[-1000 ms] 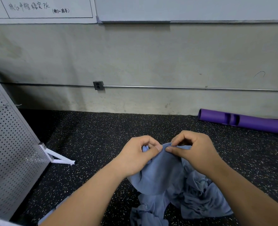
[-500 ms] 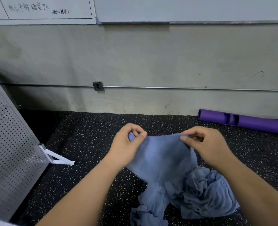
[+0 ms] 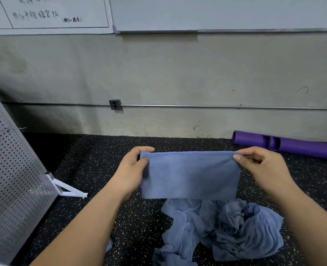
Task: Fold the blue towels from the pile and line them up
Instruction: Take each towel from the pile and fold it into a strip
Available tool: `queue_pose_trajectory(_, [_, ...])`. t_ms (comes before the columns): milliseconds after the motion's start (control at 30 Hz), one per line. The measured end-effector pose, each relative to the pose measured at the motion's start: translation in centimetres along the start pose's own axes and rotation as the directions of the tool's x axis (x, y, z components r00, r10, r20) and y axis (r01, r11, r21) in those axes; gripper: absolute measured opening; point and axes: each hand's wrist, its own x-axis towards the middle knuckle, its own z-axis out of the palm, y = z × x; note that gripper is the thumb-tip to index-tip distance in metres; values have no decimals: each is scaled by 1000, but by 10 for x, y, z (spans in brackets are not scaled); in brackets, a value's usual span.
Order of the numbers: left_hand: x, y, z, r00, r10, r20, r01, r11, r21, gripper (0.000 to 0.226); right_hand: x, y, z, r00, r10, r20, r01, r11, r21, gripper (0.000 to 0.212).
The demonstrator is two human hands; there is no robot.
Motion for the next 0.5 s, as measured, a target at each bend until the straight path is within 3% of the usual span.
queue_pose_trajectory(133, [5, -12, -11, 986, 162, -33, -143, 937, 319, 30, -1, 0, -9, 1000, -16, 17, 17, 997, -75, 16])
queue_pose_trajectory(233, [2, -12, -13, 960, 269, -83, -200, 860, 470, 24, -6, -1, -11, 991, -3, 134, 49, 938, -344, 21])
queue_pose_trajectory(300, [0, -10, -14, 925, 357, -126, -250, 826, 505, 18, -9, -6, -7, 992, -40, 122, 87, 909, -407, 19])
queue_pose_trajectory(400, [-2, -5, -14, 880, 431, -199, -283, 813, 508, 15, -8, -11, -8, 996, -86, -23, 76, 953, -292, 15])
queue_pose_trajectory(500, [-2, -5, -14, 884, 411, -224, -240, 808, 537, 14, -12, -13, -2, 990, -45, 137, 102, 888, -448, 15])
